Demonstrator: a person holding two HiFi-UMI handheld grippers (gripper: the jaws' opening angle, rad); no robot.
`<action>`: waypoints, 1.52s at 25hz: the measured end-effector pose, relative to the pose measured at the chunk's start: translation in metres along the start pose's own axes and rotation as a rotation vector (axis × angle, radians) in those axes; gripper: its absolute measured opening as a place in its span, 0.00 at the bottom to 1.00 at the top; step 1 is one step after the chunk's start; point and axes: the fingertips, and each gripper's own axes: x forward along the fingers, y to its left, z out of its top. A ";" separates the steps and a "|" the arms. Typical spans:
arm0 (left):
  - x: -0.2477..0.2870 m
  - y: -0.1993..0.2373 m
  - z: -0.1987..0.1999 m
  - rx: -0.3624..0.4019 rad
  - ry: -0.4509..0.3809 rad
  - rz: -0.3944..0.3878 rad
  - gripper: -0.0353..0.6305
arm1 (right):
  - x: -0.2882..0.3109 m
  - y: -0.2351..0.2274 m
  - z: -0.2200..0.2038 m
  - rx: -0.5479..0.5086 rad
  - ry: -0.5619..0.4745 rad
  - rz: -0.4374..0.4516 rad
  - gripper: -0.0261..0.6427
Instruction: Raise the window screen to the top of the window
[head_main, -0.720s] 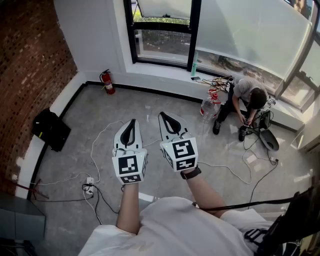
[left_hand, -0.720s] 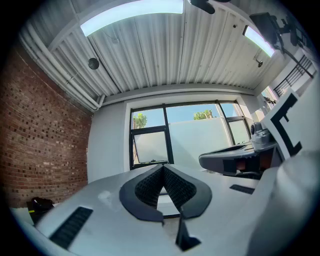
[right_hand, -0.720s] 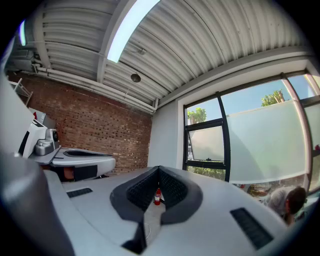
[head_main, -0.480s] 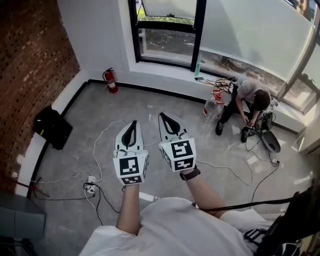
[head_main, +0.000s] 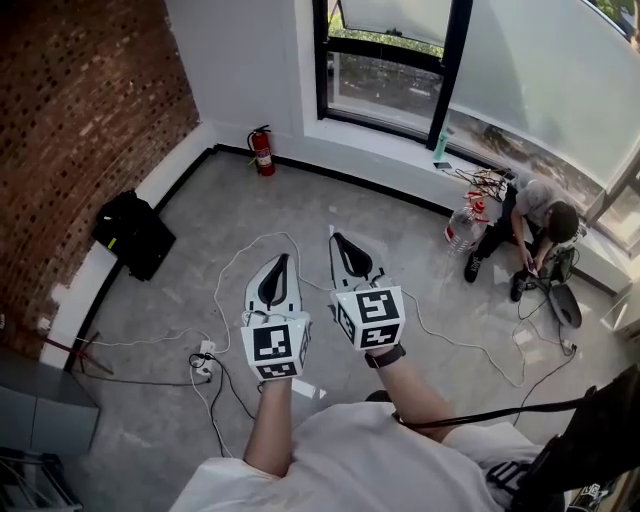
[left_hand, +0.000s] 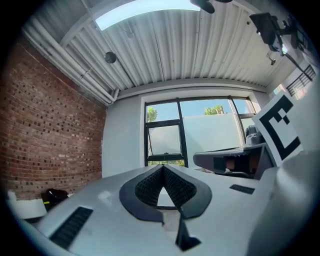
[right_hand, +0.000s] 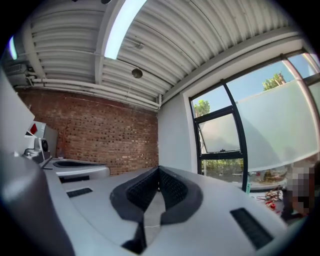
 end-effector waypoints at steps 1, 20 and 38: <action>-0.001 0.010 -0.005 -0.015 0.004 0.009 0.05 | 0.005 0.009 0.001 -0.015 -0.015 0.014 0.04; 0.231 0.039 -0.013 0.022 0.020 0.054 0.05 | 0.203 -0.137 0.027 -0.106 -0.085 0.017 0.04; 0.498 0.033 -0.079 -0.050 0.109 -0.011 0.05 | 0.364 -0.337 -0.053 0.018 0.121 -0.150 0.04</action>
